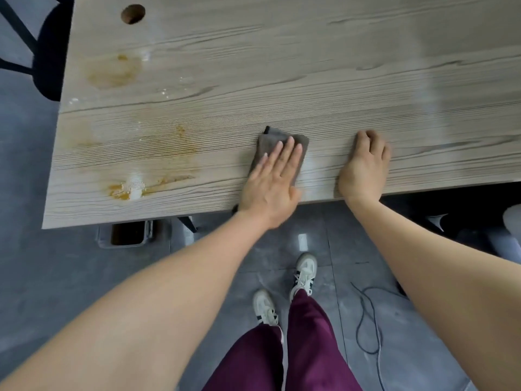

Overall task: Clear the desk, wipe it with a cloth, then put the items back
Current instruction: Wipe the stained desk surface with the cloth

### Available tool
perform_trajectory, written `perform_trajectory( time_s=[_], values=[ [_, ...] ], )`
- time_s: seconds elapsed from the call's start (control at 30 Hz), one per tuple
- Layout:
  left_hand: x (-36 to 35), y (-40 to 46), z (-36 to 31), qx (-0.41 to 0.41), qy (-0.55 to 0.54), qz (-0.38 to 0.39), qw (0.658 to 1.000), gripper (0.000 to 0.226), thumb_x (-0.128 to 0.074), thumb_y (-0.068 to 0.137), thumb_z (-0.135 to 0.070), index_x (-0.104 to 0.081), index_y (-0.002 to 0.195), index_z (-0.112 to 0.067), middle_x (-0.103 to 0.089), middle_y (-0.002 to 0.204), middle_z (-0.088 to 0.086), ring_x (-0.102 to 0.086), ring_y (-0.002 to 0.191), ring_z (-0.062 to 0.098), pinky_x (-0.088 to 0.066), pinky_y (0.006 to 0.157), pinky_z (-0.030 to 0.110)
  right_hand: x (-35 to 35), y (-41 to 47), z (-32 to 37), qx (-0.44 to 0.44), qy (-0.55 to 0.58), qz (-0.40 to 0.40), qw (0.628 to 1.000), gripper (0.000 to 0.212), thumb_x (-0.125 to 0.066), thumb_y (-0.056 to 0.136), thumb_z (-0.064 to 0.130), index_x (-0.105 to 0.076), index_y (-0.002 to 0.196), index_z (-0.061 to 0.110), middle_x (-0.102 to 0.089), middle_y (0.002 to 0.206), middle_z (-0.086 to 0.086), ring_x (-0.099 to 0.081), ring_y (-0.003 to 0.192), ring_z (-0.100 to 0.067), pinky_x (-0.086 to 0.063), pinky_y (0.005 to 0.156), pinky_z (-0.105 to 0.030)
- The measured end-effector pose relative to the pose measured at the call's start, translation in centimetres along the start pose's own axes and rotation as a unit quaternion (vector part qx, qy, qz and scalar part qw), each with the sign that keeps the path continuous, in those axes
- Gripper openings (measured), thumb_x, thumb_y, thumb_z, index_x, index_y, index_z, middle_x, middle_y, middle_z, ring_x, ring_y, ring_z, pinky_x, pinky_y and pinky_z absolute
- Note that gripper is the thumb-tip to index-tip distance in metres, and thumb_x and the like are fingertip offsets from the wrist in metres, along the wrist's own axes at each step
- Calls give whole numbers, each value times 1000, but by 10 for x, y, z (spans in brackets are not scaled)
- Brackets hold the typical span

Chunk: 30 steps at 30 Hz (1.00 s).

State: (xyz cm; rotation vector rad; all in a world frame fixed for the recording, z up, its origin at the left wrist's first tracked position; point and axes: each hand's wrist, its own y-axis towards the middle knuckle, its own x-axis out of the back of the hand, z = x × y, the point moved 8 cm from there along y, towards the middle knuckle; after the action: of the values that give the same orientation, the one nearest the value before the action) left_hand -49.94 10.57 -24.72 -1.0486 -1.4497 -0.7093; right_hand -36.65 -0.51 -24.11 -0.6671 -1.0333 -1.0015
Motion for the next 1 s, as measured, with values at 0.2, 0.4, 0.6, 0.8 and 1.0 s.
perform_trajectory(
  time_s=[0.2,0.4,0.6,0.8,1.0],
  values=[
    [15,9,93,192,-15,-39,981,72,-32,94,-31,9,150,-14,15,158,3,12,145,17,9,116,33,-8,-10,30,48,32,-1,998,59,-40,79,-9,-41,136,5,-32,146,-12,-29,128,-34,-22,106,-32],
    [15,7,60,129,-304,4,944,56,-28,100,-18,-4,150,-10,3,158,6,4,145,14,3,116,27,-11,-23,111,154,133,1,979,43,-46,87,-6,-50,130,1,-47,130,-16,-40,116,-32,-31,97,-31],
    [43,-54,129,143,-208,-135,958,57,-46,89,-4,-36,144,-17,-31,152,-4,-23,141,12,-17,116,26,-79,-54,189,228,4,148,962,67,-32,98,46,-9,151,13,3,158,-17,4,145,-30,-3,117,-38],
    [11,-79,130,107,-86,-70,988,49,-32,101,-20,-23,149,-22,-16,157,-9,-4,145,11,2,116,28,-60,-45,126,215,-65,117,967,64,-29,100,35,1,151,13,10,158,-13,12,145,-26,3,117,-38],
    [-6,-83,135,128,-79,-24,988,49,-15,103,-31,-3,150,-29,7,157,-14,13,144,8,12,114,25,-39,-43,84,89,-93,58,990,68,-32,96,34,-1,151,11,7,157,-16,8,146,-28,1,119,-39]
  ],
)
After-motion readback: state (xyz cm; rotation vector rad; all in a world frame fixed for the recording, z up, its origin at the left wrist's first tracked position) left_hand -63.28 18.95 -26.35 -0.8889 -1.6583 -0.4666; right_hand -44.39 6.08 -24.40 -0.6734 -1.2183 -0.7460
